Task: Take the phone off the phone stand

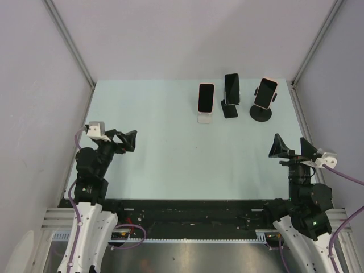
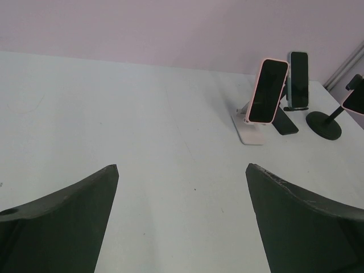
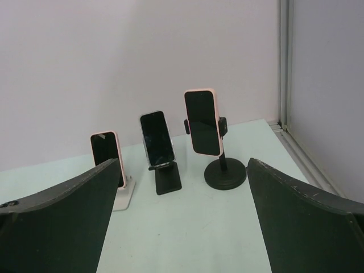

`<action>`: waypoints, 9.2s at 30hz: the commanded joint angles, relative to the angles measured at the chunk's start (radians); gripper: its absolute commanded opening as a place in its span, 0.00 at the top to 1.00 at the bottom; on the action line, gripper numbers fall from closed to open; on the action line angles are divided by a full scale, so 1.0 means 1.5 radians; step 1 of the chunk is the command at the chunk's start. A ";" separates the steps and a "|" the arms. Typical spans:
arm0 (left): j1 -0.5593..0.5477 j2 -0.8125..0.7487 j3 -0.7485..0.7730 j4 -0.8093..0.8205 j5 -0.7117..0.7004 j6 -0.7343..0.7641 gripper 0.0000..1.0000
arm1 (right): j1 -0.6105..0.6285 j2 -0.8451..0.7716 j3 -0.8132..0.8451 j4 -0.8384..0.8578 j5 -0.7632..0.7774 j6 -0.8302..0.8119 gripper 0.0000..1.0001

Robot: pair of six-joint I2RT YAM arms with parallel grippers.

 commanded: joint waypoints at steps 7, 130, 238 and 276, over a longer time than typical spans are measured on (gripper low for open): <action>-0.044 -0.036 0.028 -0.026 -0.073 0.005 0.00 | -0.023 0.100 0.036 0.005 -0.018 0.036 0.00; -0.285 0.136 0.130 -0.050 -0.082 -0.025 0.00 | 0.380 0.774 0.284 0.289 -0.047 0.099 0.09; -0.561 0.445 0.271 0.001 -0.267 0.091 0.40 | 0.307 0.888 0.097 0.406 -0.430 -0.069 1.00; -0.560 0.454 0.145 0.228 -0.303 0.091 1.00 | 0.316 0.882 0.087 0.418 -0.435 -0.033 1.00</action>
